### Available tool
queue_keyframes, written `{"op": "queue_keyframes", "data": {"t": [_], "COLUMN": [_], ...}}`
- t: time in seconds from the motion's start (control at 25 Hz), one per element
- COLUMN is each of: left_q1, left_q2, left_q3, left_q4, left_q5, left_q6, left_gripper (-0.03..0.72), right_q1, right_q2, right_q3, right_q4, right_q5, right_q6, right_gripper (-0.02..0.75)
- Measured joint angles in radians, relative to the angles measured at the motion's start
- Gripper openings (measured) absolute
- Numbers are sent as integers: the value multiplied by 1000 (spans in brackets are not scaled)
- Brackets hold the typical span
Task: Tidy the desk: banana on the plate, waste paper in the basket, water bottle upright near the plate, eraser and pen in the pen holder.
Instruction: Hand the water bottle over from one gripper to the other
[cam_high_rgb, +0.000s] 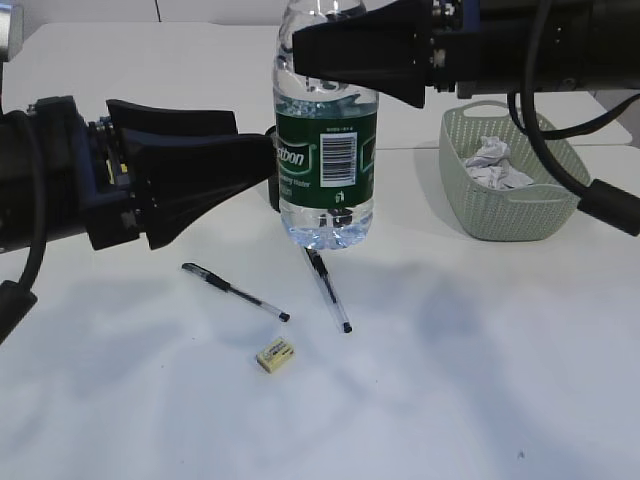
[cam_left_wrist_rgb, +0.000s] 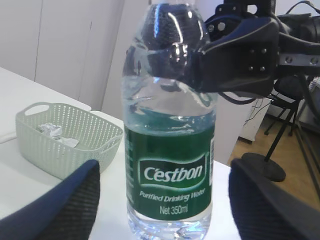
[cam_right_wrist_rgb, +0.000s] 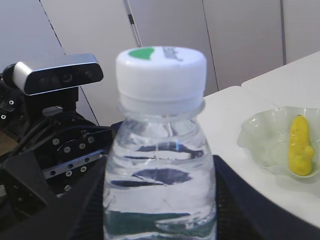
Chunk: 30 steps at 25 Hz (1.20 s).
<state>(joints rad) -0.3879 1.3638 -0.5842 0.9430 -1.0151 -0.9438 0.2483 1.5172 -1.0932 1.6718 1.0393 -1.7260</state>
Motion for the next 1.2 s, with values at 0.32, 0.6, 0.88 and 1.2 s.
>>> {"op": "queue_keyframes", "data": {"t": [0.32,0.6,0.88,1.2], "left_q1": [0,0,-2,-37], "left_q2": [2,2,2,2], "left_q3": [0,0,0,0], "left_q4": [1,5,24,31], "left_q5": [-17,-17,-17,-17], "left_q6": [-22,-56,-58,-58], "left_gripper": [606,628,673,675], "right_q1": [0,30,72,117], "right_q2": [0,0,0,0], "right_q3": [0,0,0,0], "right_q4": [0,-2,0,30], "right_q5": [8,22,22,22], "right_q6": [-2,-10,-54,-63], "right_gripper": [401,401,401,401]}}
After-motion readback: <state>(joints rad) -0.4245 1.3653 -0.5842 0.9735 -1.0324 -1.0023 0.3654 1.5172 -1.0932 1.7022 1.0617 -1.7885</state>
